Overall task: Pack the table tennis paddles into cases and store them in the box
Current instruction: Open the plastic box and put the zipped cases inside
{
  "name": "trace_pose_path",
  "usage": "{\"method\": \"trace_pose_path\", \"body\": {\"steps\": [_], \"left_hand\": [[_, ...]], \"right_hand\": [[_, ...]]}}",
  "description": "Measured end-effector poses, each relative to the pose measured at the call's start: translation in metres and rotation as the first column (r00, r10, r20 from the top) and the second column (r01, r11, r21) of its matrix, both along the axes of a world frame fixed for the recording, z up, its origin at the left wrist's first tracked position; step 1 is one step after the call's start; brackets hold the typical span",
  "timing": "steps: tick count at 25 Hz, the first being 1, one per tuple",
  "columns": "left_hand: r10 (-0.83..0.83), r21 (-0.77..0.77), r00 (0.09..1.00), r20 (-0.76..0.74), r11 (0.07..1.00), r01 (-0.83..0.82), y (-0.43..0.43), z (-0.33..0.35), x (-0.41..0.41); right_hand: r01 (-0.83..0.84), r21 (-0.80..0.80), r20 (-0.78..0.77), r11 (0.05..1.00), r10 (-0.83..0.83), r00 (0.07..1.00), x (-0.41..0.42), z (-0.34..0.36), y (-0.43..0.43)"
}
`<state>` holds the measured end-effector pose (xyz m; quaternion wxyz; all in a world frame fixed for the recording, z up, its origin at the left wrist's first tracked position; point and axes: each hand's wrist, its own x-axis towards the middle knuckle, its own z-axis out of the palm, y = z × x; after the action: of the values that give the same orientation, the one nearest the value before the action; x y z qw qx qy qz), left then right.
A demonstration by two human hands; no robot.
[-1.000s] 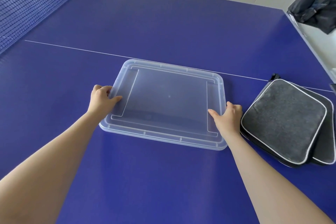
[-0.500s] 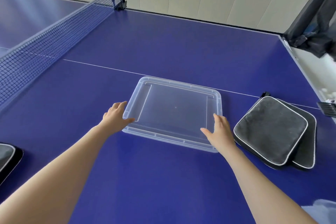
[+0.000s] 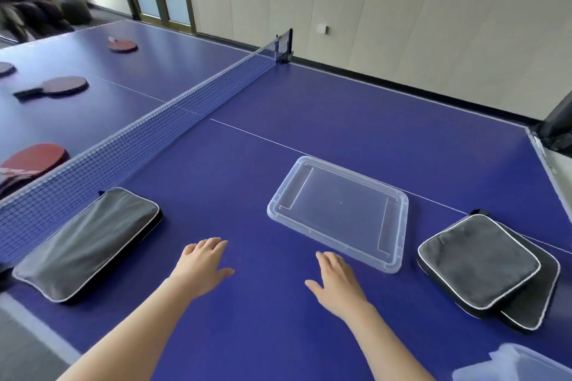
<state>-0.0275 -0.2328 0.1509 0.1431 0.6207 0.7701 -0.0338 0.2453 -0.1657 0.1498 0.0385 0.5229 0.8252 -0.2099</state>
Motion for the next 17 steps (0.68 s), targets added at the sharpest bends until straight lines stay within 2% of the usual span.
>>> {"method": "trace_pose_path", "body": {"steps": [4, 9, 13, 17], "left_hand": [[0.149, -0.008, 0.988, -0.032, 0.989, -0.150, -0.078, -0.005, -0.036], [0.298, 0.004, 0.954, -0.019, 0.954, -0.298, -0.152, -0.007, -0.083], [0.360, 0.062, 0.933, 0.025, 0.930, -0.361, -0.201, -0.005, -0.136], [0.379, 0.116, 0.925, 0.012, 0.919, -0.378, -0.235, 0.001, -0.216]], "right_hand": [[-0.149, -0.061, 0.049, 0.987, 0.152, 0.987, -0.047, -0.016, -0.045], [-0.300, -0.023, 0.085, 0.954, 0.301, 0.950, -0.110, -0.015, -0.067], [-0.359, -0.005, 0.105, 0.933, 0.357, 0.928, -0.174, -0.010, -0.087], [-0.345, 0.011, 0.119, 0.938, 0.342, 0.932, -0.240, -0.010, -0.114]]}}
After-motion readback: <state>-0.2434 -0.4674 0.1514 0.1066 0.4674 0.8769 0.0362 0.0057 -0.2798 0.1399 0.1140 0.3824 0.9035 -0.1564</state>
